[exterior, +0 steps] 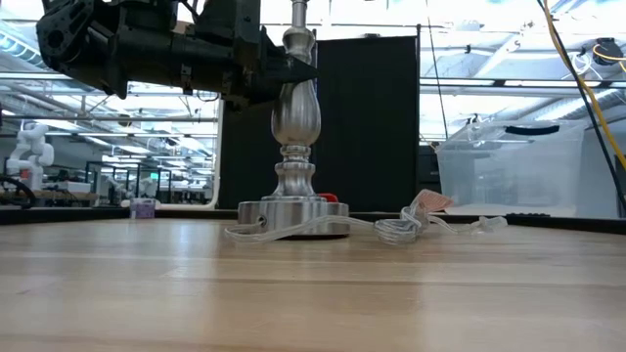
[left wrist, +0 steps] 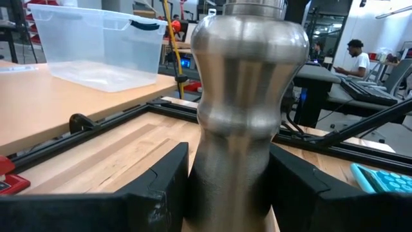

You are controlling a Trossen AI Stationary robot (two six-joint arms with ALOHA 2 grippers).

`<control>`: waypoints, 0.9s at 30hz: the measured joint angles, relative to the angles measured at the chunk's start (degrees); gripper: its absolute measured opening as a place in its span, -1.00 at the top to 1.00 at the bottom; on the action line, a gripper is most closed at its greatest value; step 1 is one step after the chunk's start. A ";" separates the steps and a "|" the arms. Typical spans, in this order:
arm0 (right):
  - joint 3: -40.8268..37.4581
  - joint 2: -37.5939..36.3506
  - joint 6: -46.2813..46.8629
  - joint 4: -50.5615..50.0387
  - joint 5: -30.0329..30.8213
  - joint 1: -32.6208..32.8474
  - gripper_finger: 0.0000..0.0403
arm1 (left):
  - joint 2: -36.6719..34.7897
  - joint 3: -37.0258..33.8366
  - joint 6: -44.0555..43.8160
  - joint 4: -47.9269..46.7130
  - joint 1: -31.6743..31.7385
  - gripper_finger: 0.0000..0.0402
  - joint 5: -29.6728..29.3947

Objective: Screw lightbulb
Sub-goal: Insert the white lightbulb into the silver lamp

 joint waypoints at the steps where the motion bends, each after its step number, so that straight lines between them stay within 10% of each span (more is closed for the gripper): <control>1: 0.00 0.41 -0.04 0.51 0.25 0.13 -0.20 | 0.00 0.00 -0.05 -0.02 0.09 0.17 0.02; 27: 0.00 2.22 -12.09 3.18 1.45 3.13 -0.20 | 0.01 -0.04 0.33 0.36 -0.03 0.16 0.47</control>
